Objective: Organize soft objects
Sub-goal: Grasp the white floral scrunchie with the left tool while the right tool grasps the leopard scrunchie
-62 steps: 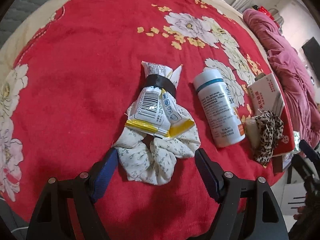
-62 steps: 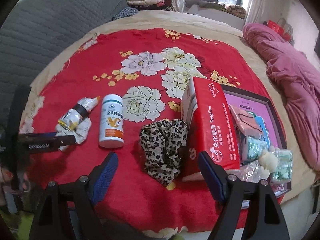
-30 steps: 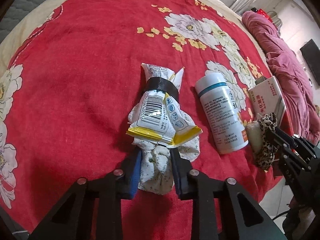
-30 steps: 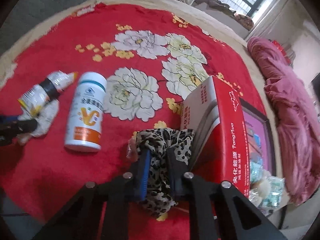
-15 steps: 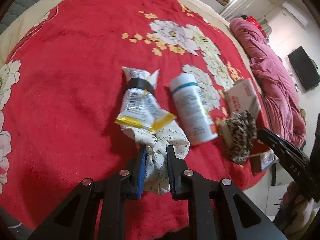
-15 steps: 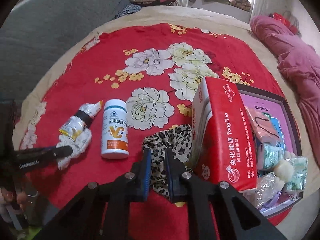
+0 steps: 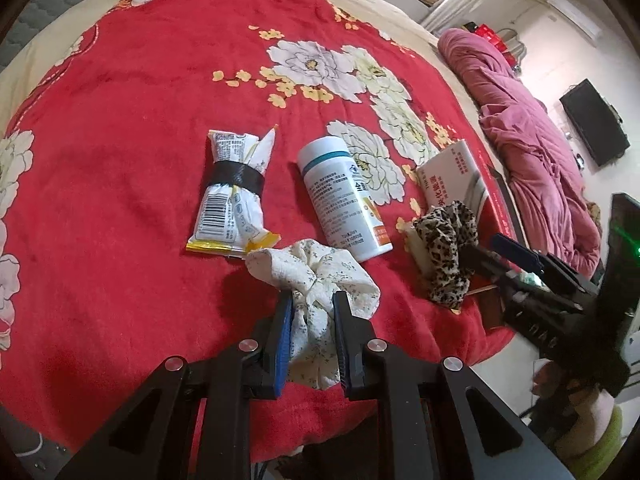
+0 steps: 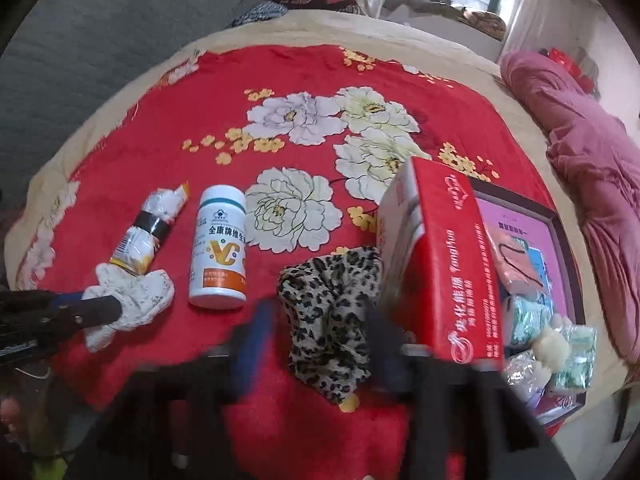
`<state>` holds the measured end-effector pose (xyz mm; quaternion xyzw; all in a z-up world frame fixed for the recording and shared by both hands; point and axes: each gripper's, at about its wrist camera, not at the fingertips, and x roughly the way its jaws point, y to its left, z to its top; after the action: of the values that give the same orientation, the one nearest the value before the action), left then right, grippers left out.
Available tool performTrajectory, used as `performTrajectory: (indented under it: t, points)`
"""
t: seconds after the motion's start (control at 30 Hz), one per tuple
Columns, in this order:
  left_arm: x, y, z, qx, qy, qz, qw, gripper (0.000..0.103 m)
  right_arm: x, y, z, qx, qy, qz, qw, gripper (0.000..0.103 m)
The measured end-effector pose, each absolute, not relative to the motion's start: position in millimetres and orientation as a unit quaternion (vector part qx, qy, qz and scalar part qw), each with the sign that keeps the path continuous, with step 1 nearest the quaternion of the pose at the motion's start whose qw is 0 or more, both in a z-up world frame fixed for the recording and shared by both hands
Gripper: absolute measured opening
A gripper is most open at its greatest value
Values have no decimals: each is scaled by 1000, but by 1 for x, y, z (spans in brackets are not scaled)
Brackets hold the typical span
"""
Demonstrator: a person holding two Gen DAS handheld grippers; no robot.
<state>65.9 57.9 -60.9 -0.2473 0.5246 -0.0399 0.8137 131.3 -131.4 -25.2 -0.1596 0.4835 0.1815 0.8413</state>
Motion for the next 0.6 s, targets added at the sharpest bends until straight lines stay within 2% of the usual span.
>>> performTrajectory:
  t: [0.2, 0.47, 0.5, 0.53, 0.6]
  points:
    - [65, 60, -58, -253, 521, -49, 813, 20, 144, -116, -36, -210, 494, 151, 830, 65]
    - [67, 61, -57, -263, 521, -60, 810, 20, 173, -118, -70, -160, 570, 136, 795, 63]
    - [67, 61, -57, -263, 520, -61, 810, 20, 173, -119, -69, -150, 569, 136, 797, 57]
    - [67, 62, -57, -263, 520, -61, 810, 20, 172, -118, -68, -150, 562, 138, 801, 45]
    - [66, 63, -57, -267, 519, -62, 810, 20, 169, -119, -62, -126, 559, 158, 804, 39]
